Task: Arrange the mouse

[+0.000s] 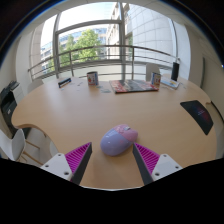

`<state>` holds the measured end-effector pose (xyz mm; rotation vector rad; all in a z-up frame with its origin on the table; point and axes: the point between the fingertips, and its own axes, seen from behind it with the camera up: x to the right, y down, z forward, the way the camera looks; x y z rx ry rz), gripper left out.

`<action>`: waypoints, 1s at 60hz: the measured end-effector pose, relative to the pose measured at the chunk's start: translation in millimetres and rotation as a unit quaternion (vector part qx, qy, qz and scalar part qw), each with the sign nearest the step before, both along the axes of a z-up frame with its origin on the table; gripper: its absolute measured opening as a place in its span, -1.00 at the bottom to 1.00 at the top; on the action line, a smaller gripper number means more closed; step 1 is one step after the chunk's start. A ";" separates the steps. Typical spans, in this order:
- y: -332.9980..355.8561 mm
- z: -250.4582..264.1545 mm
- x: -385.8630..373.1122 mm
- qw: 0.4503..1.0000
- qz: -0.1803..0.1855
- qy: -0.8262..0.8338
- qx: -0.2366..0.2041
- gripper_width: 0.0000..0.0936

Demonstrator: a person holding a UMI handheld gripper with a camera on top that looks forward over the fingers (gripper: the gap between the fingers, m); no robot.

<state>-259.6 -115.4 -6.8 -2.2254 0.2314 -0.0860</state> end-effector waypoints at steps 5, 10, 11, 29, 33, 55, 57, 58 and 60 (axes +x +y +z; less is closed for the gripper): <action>19.3 -7.9 12.7 1.000 -0.015 0.002 -0.011 0.82; 40.5 -7.4 12.5 1.000 -0.016 0.005 -0.010 0.79; 43.7 -7.5 12.7 1.000 -0.015 0.004 -0.010 0.79; 73.8 -10.8 6.1 0.999 0.029 -0.029 -0.009 0.18; 74.9 -11.2 4.8 0.998 0.045 -0.033 -0.012 0.09; 75.1 152.5 42.2 0.984 0.152 0.008 0.096 -0.08; 73.4 177.6 68.1 0.981 0.158 0.003 0.116 -0.08; 72.6 191.0 81.5 0.979 0.158 0.004 0.128 -0.08; 70.9 216.6 106.1 0.975 0.160 0.013 0.151 -0.08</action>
